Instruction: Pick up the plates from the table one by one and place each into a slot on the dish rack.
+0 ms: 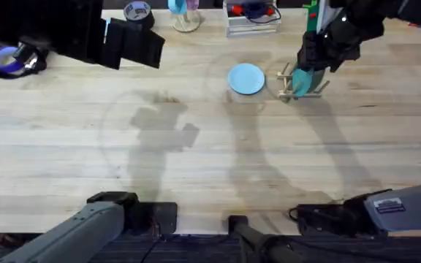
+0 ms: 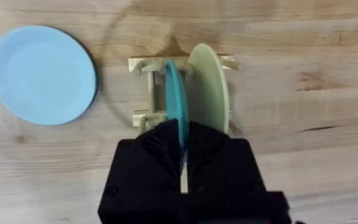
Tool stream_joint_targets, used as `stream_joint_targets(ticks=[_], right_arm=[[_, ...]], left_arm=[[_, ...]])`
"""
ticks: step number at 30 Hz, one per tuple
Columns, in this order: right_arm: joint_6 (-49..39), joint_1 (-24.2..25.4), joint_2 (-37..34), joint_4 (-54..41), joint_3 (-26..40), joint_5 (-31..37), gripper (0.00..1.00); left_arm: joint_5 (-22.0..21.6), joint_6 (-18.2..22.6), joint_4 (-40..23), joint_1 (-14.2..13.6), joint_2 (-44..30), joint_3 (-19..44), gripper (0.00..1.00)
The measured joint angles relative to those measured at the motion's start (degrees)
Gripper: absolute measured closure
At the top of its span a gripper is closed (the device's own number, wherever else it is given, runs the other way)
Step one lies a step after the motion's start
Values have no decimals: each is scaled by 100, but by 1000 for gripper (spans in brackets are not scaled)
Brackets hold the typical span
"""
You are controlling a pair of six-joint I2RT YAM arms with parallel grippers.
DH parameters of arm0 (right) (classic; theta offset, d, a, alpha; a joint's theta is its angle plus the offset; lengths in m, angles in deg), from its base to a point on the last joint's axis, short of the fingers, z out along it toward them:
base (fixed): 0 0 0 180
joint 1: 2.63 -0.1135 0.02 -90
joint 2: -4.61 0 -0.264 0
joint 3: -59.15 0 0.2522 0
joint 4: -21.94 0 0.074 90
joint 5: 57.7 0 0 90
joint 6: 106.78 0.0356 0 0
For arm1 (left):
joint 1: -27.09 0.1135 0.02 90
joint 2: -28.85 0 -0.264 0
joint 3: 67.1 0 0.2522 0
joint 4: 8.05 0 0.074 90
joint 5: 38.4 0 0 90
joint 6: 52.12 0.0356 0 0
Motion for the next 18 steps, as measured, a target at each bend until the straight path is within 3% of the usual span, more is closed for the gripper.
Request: stream_joint_targets(ticks=[9, 18], right_arm=[[15, 0, 0, 35, 0, -20, 760], [15, 0, 0, 38, 0, -17, 750]], left_arm=[[0, 0, 0, 0, 0, 0, 8], [0, 0, 0, 0, 0, 0, 8]])
